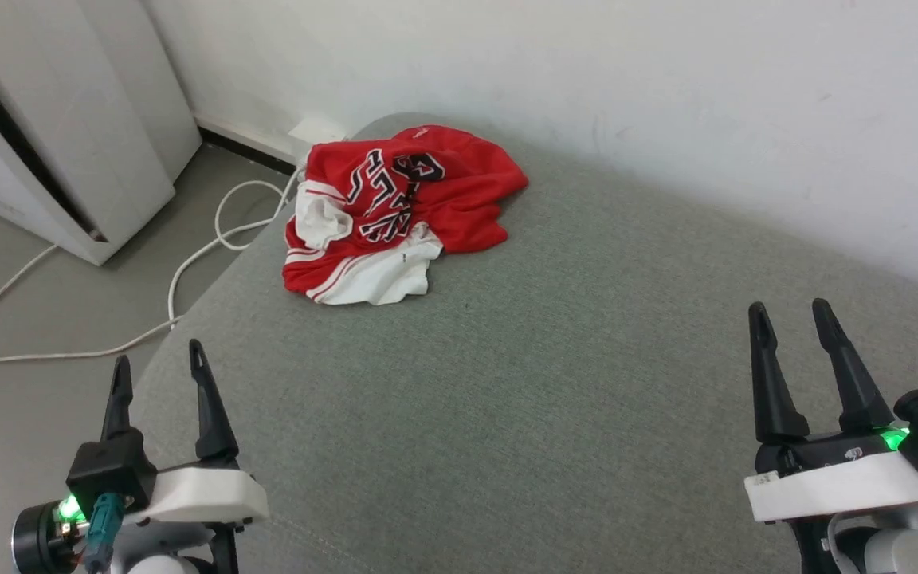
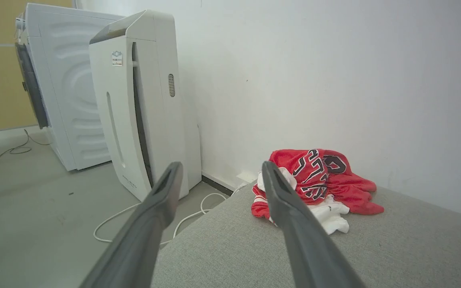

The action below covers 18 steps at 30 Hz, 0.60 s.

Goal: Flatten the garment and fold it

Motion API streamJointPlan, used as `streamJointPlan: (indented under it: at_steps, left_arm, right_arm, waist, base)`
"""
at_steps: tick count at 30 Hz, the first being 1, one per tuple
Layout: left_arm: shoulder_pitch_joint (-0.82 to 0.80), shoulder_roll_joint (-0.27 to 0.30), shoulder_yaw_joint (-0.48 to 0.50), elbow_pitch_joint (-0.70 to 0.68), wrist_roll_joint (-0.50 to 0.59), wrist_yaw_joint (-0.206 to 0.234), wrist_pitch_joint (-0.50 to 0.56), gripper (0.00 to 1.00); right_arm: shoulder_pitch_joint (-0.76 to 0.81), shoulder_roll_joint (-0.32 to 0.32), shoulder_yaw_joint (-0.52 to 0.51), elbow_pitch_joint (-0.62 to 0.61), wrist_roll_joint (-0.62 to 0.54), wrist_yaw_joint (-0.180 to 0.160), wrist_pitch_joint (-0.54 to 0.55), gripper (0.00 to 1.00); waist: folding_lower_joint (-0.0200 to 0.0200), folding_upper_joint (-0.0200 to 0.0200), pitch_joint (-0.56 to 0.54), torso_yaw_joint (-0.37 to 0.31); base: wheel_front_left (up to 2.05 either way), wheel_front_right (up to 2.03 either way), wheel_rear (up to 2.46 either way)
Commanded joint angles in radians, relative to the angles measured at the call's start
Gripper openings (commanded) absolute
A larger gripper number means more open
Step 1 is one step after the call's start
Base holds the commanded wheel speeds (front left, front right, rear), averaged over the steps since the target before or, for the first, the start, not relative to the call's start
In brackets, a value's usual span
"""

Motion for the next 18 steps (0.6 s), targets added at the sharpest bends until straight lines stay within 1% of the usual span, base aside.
streamJointPlan:
  at_steps: [1, 5, 8, 13, 18]
  left_arm:
    - [-0.004, 0.003, 0.008, 0.004, -0.009, 0.010, -0.011, 1.00]
    - [-0.009, 0.003, 0.015, 0.011, -0.012, 0.008, -0.020, 1.00]
    - [-0.022, 0.003, 0.022, 0.025, -0.010, -0.007, -0.026, 1.00]
    - [-0.109, 0.019, 0.054, 0.068, -0.016, -0.046, -0.036, 1.00]
    - [-0.249, 0.057, 0.083, 0.177, -0.035, -0.104, -0.046, 1.00]
  right_arm:
    - [0.005, 0.003, 0.002, 0.000, 0.011, -0.001, -0.011, 1.00]
    - [0.005, 0.003, 0.000, 0.000, 0.020, -0.001, -0.020, 1.00]
    - [0.003, 0.003, 0.000, 0.000, 0.024, -0.001, -0.026, 1.00]
    - [-0.012, 0.004, -0.001, -0.003, 0.016, -0.001, -0.036, 1.00]
    - [-0.035, 0.004, -0.005, -0.008, -0.001, -0.001, -0.046, 1.00]
  waist:
    - [0.0000, 0.0000, 0.001, 0.008]
    - [0.0000, 0.0000, 0.002, 0.019]
    - [0.0000, 0.0000, 0.008, 0.025]
    - [0.0000, 0.0000, 0.041, 0.023]
    - [0.0000, 0.0000, 0.095, 0.003]
  base:
    - [0.00, 0.00, 0.00]
    - [0.00, 0.00, 0.00]
    - [0.00, 0.00, 0.00]
    - [0.00, 0.00, 0.00]
    - [0.00, 0.00, 0.00]
